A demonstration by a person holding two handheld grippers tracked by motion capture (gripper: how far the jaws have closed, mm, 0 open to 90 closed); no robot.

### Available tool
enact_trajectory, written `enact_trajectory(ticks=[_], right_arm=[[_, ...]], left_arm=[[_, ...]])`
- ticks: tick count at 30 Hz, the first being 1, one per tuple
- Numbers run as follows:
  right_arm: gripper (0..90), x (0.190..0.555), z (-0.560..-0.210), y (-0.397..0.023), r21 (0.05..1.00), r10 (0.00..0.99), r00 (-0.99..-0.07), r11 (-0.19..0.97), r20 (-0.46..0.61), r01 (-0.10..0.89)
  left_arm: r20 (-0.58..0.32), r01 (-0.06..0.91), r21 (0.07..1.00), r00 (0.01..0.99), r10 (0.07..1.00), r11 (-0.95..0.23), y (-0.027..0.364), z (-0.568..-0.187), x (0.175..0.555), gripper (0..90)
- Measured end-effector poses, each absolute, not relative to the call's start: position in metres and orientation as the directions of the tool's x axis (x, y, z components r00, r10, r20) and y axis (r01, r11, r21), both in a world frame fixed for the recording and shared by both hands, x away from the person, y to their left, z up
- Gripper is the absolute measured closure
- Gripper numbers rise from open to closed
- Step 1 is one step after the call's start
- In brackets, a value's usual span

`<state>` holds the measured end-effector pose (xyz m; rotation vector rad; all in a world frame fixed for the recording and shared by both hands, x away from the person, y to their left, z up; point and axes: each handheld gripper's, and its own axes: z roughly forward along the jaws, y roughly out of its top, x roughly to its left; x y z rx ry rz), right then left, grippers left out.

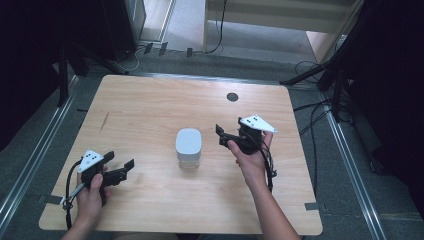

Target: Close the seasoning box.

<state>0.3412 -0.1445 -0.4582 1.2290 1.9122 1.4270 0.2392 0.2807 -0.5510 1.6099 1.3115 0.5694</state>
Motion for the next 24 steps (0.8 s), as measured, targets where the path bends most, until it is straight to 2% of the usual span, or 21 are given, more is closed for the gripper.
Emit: enact_trajectory(ticks=[15, 24], right_arm=[[14.7, 0.313, -0.480, -0.202, 0.908, 0.890, -0.437, 0.069, 0.131, 0.413], [15.0, 0.289, -0.506, -0.243, 0.891, 0.914, -0.379, 0.046, 0.145, 0.452]], left_arm=[[-0.199, 0.486, 0.874, 0.316, 0.928, 0.022, 0.280, -0.551, 0.239, 14.2], [-0.191, 0.489, 0.872, 0.314, 0.930, 0.014, 0.280, -0.551, 0.240, 14.2]])
